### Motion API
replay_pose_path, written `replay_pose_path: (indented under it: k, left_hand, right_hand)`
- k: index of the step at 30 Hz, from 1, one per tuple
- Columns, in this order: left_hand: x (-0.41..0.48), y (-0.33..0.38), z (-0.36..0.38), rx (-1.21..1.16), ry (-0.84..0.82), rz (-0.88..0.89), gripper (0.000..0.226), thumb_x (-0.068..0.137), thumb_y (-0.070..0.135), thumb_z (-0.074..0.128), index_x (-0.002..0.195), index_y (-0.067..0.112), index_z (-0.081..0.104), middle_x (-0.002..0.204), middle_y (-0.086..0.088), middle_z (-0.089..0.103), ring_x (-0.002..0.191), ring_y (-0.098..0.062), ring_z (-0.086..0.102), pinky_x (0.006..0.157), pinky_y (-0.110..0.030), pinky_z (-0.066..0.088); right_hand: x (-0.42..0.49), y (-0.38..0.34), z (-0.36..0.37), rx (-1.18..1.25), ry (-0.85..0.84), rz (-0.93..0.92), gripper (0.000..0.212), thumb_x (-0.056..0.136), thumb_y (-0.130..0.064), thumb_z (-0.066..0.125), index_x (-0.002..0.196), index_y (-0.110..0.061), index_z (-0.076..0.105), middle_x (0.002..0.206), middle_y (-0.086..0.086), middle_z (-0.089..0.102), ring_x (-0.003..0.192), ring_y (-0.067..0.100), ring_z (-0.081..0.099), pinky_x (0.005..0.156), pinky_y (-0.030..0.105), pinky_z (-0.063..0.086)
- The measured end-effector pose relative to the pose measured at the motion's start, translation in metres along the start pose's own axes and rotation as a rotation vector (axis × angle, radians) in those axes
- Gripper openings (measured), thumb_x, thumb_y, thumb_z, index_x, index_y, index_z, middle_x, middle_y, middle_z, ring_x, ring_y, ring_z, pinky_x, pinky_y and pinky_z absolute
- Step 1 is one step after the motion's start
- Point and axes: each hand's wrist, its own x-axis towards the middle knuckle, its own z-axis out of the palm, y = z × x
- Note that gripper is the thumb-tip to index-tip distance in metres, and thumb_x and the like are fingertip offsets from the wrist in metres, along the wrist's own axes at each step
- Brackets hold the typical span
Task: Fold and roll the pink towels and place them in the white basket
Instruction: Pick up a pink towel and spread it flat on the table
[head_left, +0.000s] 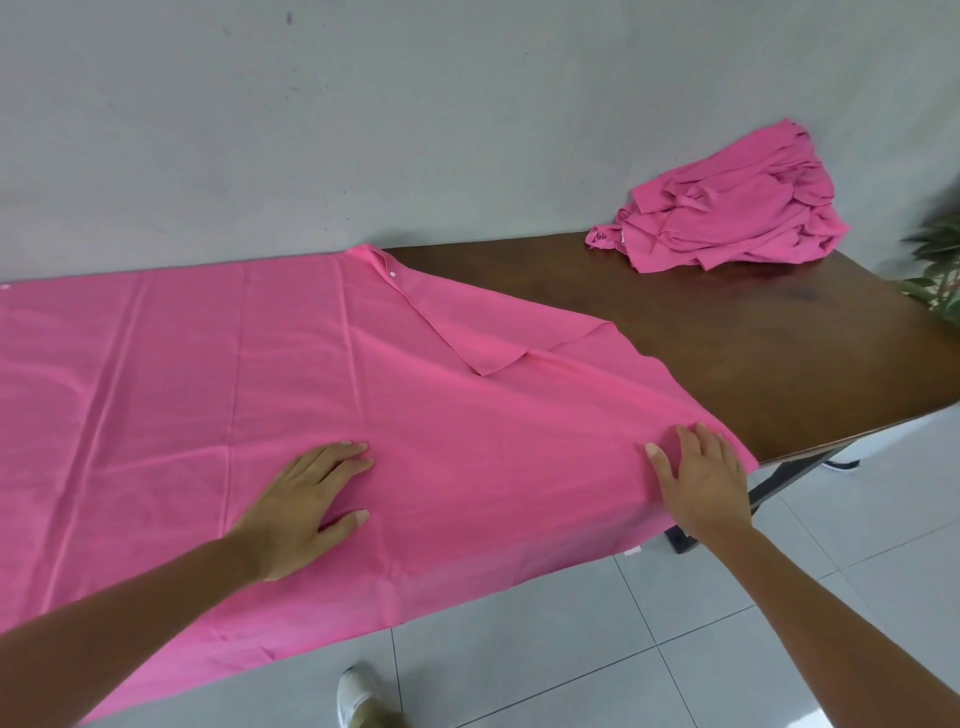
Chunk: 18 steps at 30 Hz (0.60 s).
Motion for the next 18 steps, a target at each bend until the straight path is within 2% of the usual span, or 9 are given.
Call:
replay_pose_path:
  k: [4, 9, 14, 18]
  left_hand:
    - [0.023, 0.0, -0.007, -0.02, 0.037, -0.013, 0.054, 0.099, 0.061, 0.037, 0.134, 0.025, 0.056, 0.139, 0.006, 0.051, 0.131, -0.017, 0.047, 0.112, -0.039, 0.038]
    - [0.067, 0.007, -0.01, 0.02, 0.125, -0.046, 0.053, 0.099, 0.053, 0.038, 0.131, 0.017, 0.058, 0.135, 0.0, 0.055, 0.125, -0.022, 0.052, 0.104, -0.04, 0.047]
    - [0.123, 0.011, -0.006, 0.023, 0.117, -0.171, 0.065, 0.096, 0.056, 0.032, 0.14, 0.013, 0.052, 0.145, -0.008, 0.049, 0.132, -0.029, 0.047, 0.109, -0.046, 0.043]
    - [0.157, 0.008, 0.0, 0.031, 0.111, -0.222, 0.065, 0.098, 0.055, 0.036, 0.146, 0.012, 0.045, 0.152, -0.011, 0.041, 0.138, -0.032, 0.04, 0.114, -0.048, 0.039]
  right_hand:
    - [0.009, -0.024, -0.004, 0.031, 0.022, -0.144, 0.069, 0.099, -0.061, 0.028, 0.148, -0.014, 0.041, 0.154, 0.011, 0.041, 0.144, 0.033, 0.033, 0.118, 0.05, 0.029]
    - [0.027, -0.086, -0.011, 0.079, -0.042, -0.371, 0.065, 0.101, -0.059, 0.029, 0.151, -0.02, 0.042, 0.157, 0.005, 0.039, 0.146, 0.027, 0.03, 0.12, 0.046, 0.028]
    - [0.047, -0.153, -0.015, -0.021, -0.124, -0.559, 0.085, 0.089, -0.067, 0.006, 0.156, -0.023, 0.035, 0.167, -0.002, 0.021, 0.155, 0.02, 0.008, 0.125, 0.037, 0.008]
    - [0.069, -0.181, -0.014, -0.105, -0.181, -0.629, 0.073, 0.098, -0.065, 0.018, 0.156, -0.024, 0.033, 0.169, -0.005, 0.005, 0.155, 0.017, -0.005, 0.124, 0.039, 0.003]
